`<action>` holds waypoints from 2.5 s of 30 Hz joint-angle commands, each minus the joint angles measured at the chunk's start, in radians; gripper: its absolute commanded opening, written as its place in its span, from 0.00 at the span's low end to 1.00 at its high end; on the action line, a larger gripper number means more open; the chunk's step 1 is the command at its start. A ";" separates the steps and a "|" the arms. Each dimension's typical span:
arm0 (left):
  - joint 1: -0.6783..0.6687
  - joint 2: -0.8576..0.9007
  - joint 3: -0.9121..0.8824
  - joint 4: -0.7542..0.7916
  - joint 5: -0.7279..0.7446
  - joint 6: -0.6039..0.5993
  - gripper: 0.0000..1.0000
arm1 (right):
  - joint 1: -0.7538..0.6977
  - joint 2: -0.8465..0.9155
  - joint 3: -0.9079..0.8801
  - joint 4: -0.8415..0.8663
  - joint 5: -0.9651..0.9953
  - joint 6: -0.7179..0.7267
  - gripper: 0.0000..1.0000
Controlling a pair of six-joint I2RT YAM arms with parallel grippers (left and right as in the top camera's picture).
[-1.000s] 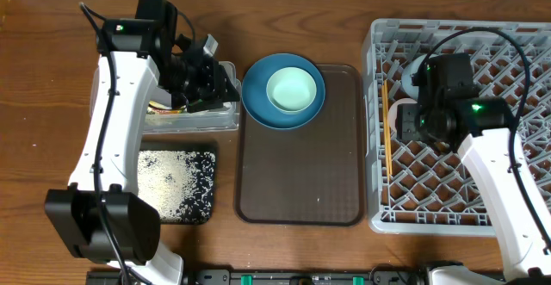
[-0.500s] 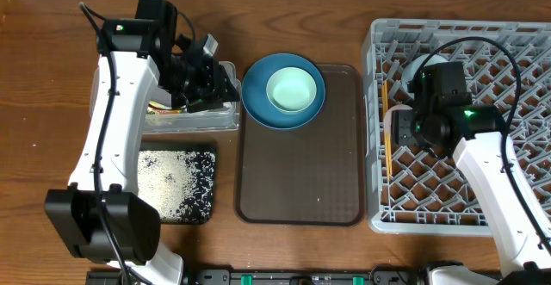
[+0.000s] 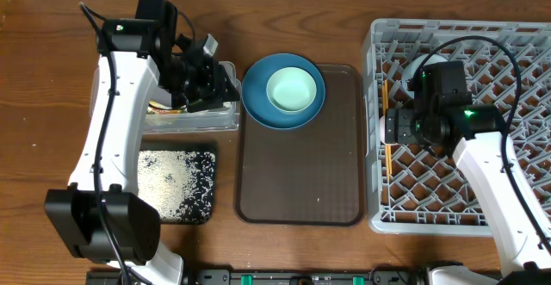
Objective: Sort waste into correct bins and load items into the dishwasher rack
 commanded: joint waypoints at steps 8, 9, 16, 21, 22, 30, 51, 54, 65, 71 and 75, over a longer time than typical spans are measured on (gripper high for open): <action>-0.175 0.005 -0.005 0.132 -0.192 -0.166 0.45 | -0.003 -0.006 0.145 0.003 0.000 0.003 0.91; -0.209 0.005 -0.005 0.154 -0.232 -0.187 0.47 | -0.003 -0.006 0.145 0.006 0.000 0.003 0.92; -0.401 0.023 -0.006 0.300 -0.653 -0.329 0.63 | -0.003 -0.006 0.145 -0.023 0.000 0.003 0.99; -0.442 0.060 -0.006 0.372 -0.731 -0.365 0.64 | -0.003 -0.006 0.145 -0.022 0.000 0.003 0.99; -0.442 0.070 -0.006 0.380 -0.731 -0.372 0.64 | -0.003 -0.006 0.145 -0.022 0.000 0.003 0.99; -0.435 0.192 -0.006 0.436 -0.729 -0.410 0.63 | -0.001 -0.006 0.145 -0.022 -0.026 0.030 0.99; -0.425 0.406 -0.007 0.542 -0.723 -0.428 0.55 | -0.001 -0.006 0.145 -0.022 -0.026 0.030 0.99; -0.422 0.406 -0.008 0.542 -0.723 -0.428 0.55 | -0.001 -0.006 0.145 -0.022 -0.026 0.030 0.99; -0.425 0.406 -0.020 0.539 -0.722 -0.428 0.50 | -0.001 -0.006 0.145 -0.022 -0.026 0.030 0.99; -0.425 0.407 -0.079 0.577 -0.722 -0.428 0.33 | -0.001 -0.006 0.145 -0.022 -0.026 0.030 0.99; -0.425 0.406 -0.082 0.576 -0.722 -0.428 0.23 | -0.001 -0.006 0.145 -0.022 -0.026 0.030 0.99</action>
